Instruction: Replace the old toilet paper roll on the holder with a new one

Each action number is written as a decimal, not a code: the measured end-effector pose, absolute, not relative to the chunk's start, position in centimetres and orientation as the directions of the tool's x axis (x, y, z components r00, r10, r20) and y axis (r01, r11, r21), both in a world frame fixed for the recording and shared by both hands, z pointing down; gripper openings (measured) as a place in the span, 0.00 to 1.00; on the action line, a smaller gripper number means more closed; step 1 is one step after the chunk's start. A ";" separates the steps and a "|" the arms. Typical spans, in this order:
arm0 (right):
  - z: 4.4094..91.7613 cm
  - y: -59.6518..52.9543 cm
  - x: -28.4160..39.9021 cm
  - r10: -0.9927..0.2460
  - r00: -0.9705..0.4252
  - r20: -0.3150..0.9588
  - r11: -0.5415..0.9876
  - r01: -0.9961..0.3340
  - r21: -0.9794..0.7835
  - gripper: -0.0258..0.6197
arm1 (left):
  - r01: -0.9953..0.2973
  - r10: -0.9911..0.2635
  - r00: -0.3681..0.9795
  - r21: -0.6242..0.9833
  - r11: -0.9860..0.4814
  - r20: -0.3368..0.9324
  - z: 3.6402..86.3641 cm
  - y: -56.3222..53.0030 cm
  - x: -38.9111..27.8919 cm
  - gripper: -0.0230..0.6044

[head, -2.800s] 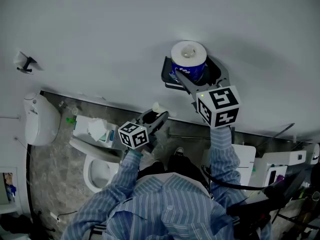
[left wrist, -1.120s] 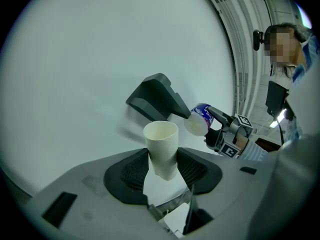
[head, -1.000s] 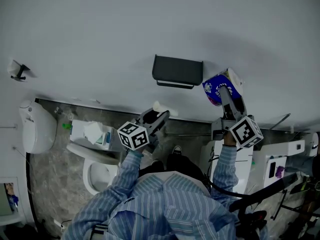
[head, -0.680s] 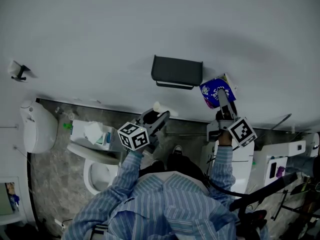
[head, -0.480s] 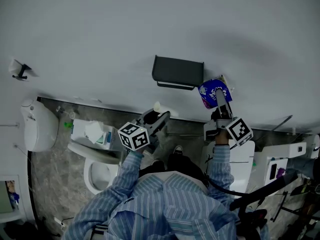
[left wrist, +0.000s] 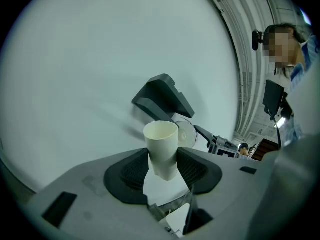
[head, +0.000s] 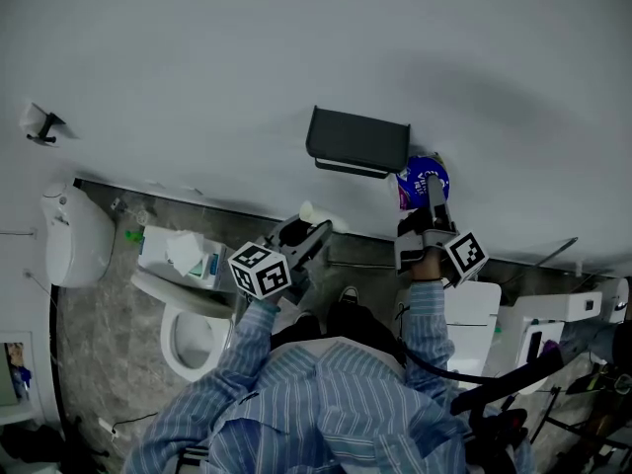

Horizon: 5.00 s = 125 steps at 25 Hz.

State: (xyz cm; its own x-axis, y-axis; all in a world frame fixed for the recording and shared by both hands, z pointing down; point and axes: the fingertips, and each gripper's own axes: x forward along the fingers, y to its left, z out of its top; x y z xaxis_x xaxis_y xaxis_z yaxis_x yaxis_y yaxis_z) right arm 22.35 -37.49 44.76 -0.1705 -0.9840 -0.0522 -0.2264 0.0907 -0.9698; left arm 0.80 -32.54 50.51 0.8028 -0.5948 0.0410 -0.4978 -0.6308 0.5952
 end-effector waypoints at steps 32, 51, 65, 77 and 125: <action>45.8 -37.5 8.5 -0.881 -0.471 -0.041 0.145 -0.188 -0.971 0.67 | -0.545 -0.655 0.754 0.606 -0.580 0.051 51.0 -32.3 -2.6 0.33; 46.0 -39.0 7.4 -0.700 -0.711 -0.071 0.233 -0.133 -0.963 0.67 | -0.537 -0.641 0.765 0.606 -0.587 0.057 51.1 -31.3 -2.1 0.33; 46.1 -37.1 4.7 -0.660 -0.751 -0.024 0.332 -0.262 -0.906 0.67 | -0.539 -0.642 0.764 0.604 -0.588 0.056 50.8 -31.3 -2.4 0.33; 46.1 -34.3 5.9 -0.672 -0.740 0.004 0.332 -0.307 -0.892 0.67 | -0.534 -0.638 0.769 0.596 -0.600 0.046 50.2 -30.8 -2.3 0.33; 52.9 -6.0 7.4 -0.743 -0.564 0.360 0.112 -0.635 -0.764 0.08 | -0.403 -0.511 0.860 0.620 -0.673 0.004 49.4 -8.3 -1.5 0.33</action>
State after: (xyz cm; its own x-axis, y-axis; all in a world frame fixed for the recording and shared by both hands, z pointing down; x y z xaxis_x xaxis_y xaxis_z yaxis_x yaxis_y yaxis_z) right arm 7.43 -5.98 52.92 -0.5640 -0.7432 0.3599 -0.6355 0.1123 -0.7639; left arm -1.51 -8.35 49.41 0.8597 -0.5108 0.0037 -0.4026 -0.6731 0.6204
